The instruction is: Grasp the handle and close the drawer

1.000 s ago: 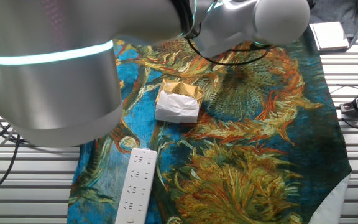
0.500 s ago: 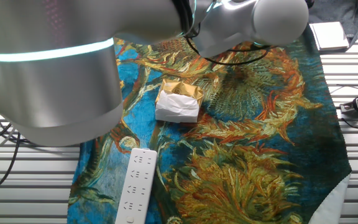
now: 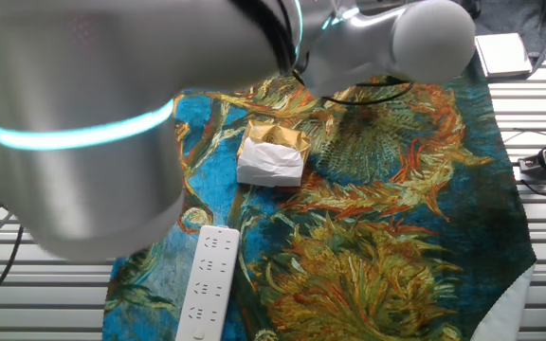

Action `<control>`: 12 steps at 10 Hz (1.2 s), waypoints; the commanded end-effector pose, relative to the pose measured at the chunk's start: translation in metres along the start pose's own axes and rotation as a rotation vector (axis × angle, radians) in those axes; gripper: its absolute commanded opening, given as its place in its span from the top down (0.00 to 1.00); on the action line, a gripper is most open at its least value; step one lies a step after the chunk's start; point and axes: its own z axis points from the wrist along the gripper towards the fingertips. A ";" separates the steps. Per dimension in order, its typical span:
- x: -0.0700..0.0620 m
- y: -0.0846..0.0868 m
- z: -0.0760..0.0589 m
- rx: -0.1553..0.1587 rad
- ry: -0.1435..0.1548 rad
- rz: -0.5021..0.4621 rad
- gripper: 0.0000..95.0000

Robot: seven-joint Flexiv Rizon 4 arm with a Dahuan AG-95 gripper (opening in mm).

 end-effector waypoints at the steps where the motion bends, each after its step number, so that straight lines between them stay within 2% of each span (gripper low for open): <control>1: 0.006 0.000 -0.005 0.002 0.013 -0.003 0.80; 3: 0.009 0.000 -0.009 -0.005 0.014 -0.007 0.80; 8: 0.009 0.000 -0.009 -0.008 0.016 0.008 0.80; 10: 0.009 0.000 -0.009 -0.072 -0.011 -0.058 0.80; 11: 0.009 0.000 -0.009 -0.079 -0.011 -0.064 0.80; 12: 0.009 0.000 -0.009 -0.112 -0.012 -0.112 0.80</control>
